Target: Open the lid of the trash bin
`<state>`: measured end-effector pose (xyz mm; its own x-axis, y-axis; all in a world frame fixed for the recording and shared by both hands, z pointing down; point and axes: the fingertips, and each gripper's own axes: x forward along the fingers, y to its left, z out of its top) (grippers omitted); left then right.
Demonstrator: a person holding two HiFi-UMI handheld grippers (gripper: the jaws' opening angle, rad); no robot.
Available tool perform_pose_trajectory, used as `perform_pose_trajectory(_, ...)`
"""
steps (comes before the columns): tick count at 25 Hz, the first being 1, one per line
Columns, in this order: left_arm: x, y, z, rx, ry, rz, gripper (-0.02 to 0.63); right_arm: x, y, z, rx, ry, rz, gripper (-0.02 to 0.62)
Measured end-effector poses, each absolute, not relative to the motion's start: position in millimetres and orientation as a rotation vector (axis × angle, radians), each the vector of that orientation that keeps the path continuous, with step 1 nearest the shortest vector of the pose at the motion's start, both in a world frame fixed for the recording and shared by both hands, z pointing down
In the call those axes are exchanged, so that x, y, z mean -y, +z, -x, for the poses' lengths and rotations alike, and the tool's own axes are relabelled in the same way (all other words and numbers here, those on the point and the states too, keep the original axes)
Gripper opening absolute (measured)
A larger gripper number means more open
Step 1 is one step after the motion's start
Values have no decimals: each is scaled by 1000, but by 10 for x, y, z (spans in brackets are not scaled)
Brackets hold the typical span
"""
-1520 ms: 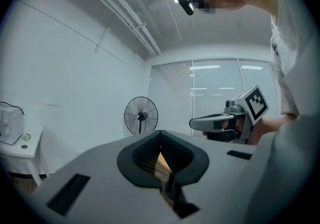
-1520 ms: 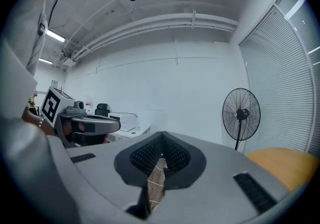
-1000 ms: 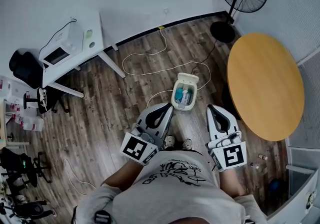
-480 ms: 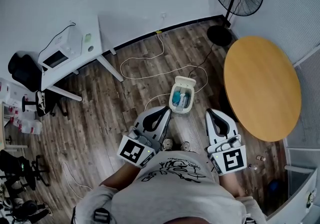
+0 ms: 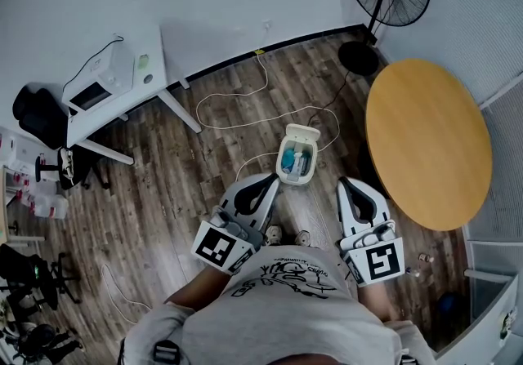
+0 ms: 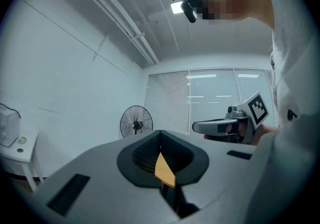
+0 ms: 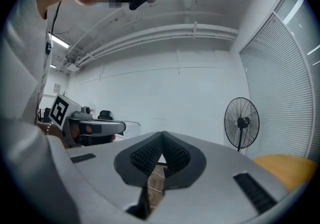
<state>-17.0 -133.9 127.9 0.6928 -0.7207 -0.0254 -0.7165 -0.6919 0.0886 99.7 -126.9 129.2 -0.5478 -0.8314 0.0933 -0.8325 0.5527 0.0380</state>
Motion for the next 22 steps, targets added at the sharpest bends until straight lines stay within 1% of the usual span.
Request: perform_pose_trajectory(22,1348,1224,179,1232,-96,-2820,15,1284,1245,-1081,2665,5,-1484,5)
